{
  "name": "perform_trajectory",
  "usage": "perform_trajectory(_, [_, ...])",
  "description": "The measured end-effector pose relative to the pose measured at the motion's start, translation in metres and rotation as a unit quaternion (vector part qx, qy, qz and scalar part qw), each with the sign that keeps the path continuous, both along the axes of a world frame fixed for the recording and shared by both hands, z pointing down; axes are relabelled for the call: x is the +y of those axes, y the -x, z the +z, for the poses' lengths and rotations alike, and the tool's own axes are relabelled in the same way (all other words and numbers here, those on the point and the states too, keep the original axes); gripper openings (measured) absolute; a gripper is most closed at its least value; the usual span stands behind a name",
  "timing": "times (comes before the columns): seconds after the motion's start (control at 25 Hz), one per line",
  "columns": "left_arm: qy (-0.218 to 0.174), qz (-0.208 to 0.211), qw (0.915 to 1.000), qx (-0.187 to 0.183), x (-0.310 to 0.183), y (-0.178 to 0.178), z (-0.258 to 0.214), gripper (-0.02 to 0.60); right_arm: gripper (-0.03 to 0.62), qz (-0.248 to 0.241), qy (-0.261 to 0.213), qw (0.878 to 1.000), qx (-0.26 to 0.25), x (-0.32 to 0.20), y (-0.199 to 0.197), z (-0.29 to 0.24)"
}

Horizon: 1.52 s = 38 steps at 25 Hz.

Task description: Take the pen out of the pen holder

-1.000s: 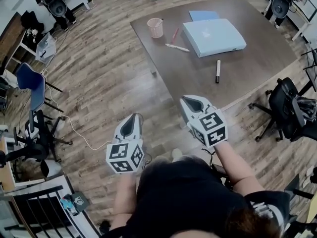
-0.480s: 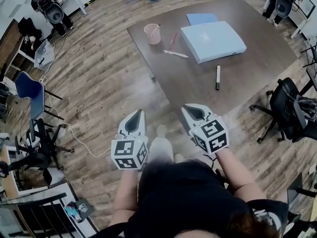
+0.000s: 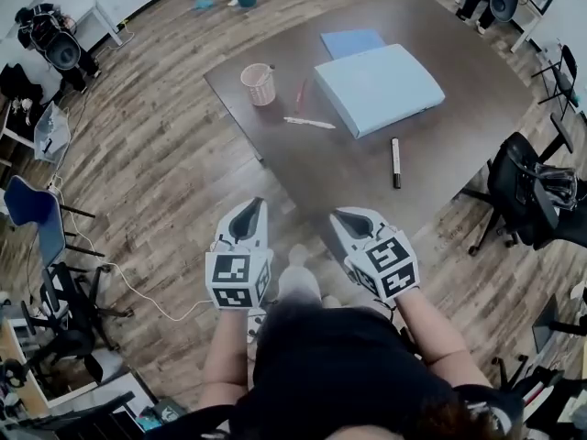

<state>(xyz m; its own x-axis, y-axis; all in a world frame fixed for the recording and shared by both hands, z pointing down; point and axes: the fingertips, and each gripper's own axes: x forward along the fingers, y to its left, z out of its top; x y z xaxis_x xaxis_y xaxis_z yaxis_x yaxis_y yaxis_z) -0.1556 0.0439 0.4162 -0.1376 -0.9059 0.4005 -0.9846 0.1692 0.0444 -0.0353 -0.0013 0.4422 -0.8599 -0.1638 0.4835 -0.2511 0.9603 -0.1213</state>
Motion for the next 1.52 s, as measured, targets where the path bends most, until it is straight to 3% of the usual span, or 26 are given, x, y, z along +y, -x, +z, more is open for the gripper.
perform_trajectory(0.12, [0.001,0.013,0.9999,-0.001,-0.023,0.021,0.001,0.034,0.018,0.019,0.003,1.0,0.007,-0.018,0.013,0.003])
perform_trajectory(0.24, [0.003,0.03,0.9995,-0.002,-0.045,0.039,0.002,0.118,0.018,0.038,0.007,0.999,0.013,-0.034,0.025,0.006])
perform_trajectory(0.84, [0.025,0.086,0.9957,-0.023,-0.152,0.119,0.017,0.149,0.018,0.099,0.041,0.994,0.033,-0.095,0.08,0.022])
perform_trajectory(1.52, [0.057,0.127,0.9875,-0.074,-0.275,0.172,0.037,0.161,0.018,0.134,0.087,0.986,0.055,-0.144,0.128,0.054])
